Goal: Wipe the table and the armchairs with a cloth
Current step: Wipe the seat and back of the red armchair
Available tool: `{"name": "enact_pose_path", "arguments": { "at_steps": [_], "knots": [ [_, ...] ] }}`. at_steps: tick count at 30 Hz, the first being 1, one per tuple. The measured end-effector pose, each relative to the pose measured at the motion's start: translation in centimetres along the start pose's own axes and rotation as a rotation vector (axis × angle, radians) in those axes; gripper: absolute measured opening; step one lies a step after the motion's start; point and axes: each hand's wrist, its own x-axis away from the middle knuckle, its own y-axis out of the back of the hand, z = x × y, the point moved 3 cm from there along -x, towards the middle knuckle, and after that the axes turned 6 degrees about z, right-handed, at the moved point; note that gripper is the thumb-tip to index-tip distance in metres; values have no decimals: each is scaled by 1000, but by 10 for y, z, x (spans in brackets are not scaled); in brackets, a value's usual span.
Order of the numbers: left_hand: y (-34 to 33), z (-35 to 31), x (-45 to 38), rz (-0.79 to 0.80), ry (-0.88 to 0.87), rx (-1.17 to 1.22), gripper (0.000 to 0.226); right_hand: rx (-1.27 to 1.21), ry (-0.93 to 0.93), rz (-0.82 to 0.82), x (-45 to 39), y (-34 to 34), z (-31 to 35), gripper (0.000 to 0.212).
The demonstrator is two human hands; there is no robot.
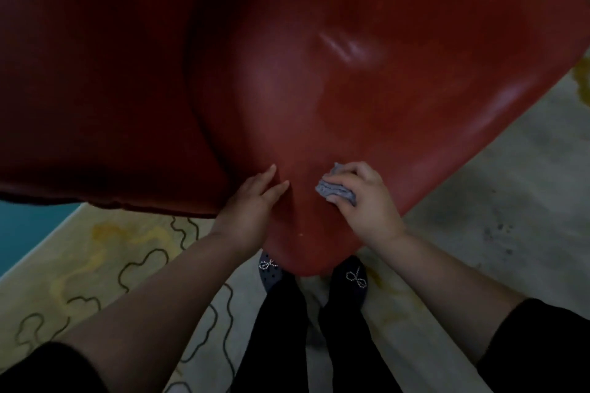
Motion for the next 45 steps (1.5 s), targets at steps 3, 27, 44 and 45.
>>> {"name": "enact_pose_path", "arguments": {
  "at_steps": [3,27,44,45],
  "knots": [
    [-3,4,0,-27,-11,35,75,45,60,58,8,-16,0,29],
    [-5,9,-2,-15,-15,101,67,241,211,105,12,-22,2,17],
    [-1,2,-2,-51,29,104,63,334,271,-26,-10,-2,1,23],
    [-1,0,-2,-61,31,95,63,370,318,34,-9,-7,3,25]
  ]
}}
